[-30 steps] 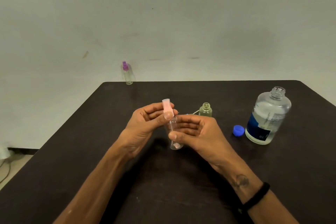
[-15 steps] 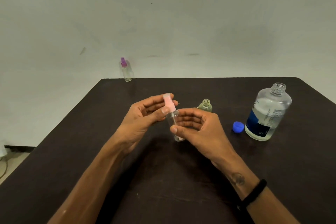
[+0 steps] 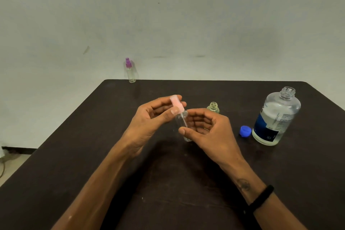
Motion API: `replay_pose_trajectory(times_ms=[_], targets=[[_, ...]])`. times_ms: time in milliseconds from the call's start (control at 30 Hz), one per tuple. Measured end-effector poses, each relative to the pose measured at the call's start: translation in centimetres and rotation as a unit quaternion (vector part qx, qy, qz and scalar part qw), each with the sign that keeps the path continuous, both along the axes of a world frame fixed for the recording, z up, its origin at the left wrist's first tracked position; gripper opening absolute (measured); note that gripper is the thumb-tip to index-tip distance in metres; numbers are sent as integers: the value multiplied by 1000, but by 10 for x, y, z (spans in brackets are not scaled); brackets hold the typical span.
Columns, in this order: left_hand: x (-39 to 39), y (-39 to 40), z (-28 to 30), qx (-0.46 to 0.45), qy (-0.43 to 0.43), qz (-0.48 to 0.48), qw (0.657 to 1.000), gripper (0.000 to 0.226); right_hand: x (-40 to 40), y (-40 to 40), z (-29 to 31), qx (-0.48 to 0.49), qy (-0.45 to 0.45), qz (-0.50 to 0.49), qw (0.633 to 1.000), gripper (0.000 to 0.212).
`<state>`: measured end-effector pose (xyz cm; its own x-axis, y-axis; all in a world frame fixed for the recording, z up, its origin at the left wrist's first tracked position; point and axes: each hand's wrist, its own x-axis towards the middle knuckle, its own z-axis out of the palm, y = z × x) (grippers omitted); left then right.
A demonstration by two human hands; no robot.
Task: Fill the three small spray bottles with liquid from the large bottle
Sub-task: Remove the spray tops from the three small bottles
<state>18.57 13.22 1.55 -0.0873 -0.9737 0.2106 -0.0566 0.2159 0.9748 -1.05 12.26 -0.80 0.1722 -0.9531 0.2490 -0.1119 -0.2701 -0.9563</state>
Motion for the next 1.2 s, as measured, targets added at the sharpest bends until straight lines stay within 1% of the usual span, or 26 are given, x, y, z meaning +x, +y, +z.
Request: replay_pose_trajectory(times_ms=[133, 267, 433, 500, 567, 800, 867, 967, 1033, 1067, 1133, 1200], targets=[[-1, 0, 0, -15, -7, 29, 999, 48, -1, 1, 1, 1, -1, -1, 1000, 50], [-1, -1, 2, -32, 22, 76, 996, 45, 0, 2, 0, 4, 8, 10, 1000, 53], [-1, -1, 3, -37, 39, 89, 995, 44, -1, 1, -1, -5, 18, 12, 1000, 56], [0, -3, 2, -40, 65, 95, 993, 45, -1, 1, -1, -9, 21, 13, 1000, 55], [3, -5, 2, -35, 108, 105, 988, 47, -1, 0, -2, -10, 18, 13, 1000, 54], [18, -16, -6, 14, 252, 127, 959, 45, -2, -2, -4, -14, 6, 11, 1000, 49], [19, -17, -8, 32, 261, 139, 955, 40, -2, -2, -3, -21, 6, 8, 1000, 48], [20, -18, -12, 64, 265, 182, 945, 21, -3, -3, -3, -37, 11, 3, 999, 48], [21, -19, -15, 81, 244, 217, 942, 25, -4, -2, -2, -48, 25, 0, 999, 49], [21, -20, -19, 79, 214, 236, 945, 31, -5, -2, -2, -53, 33, -3, 998, 49], [20, -21, -26, 59, 110, 278, 953, 40, -6, -2, 0, -63, 44, -10, 997, 48], [15, -20, -34, 29, -19, 311, 950, 39, -8, 0, 1, -80, 60, -22, 995, 48]])
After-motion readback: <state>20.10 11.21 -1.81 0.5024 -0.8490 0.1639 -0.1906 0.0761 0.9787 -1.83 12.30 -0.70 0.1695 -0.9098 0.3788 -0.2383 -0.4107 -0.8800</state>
